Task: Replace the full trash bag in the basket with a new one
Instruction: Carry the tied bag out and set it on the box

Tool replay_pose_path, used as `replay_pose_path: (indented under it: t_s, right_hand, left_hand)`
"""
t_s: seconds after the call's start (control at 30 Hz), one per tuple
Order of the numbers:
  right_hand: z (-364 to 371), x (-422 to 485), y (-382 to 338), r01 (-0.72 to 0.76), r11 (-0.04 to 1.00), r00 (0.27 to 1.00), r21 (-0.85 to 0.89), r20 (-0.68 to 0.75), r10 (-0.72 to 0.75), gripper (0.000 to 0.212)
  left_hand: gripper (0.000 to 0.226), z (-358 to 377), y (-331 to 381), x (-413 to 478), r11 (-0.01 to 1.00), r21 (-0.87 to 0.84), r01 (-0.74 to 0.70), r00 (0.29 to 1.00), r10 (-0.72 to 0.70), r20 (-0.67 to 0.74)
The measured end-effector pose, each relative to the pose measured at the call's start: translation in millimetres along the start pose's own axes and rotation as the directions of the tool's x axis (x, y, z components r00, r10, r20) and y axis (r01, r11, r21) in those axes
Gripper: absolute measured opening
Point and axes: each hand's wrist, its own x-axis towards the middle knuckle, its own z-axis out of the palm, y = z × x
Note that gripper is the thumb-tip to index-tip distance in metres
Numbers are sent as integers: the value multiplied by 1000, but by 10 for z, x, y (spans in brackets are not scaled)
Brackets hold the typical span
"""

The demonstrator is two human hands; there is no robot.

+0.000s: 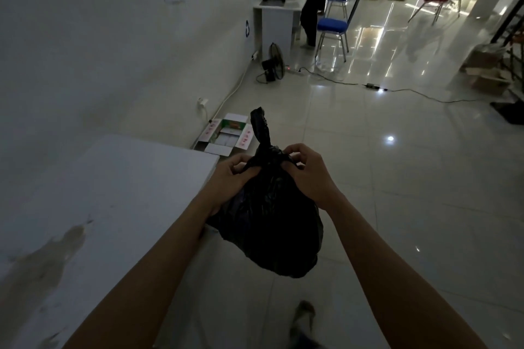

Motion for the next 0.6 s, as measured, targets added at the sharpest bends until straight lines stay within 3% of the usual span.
replay_pose_path:
  t_s: [0.6]
  right_hand:
    - [-1275,3982,1168,-107,994,989,-25,103,109,10]
  left_hand:
    - [9,819,175,4176,994,27,106,994,-106,9]
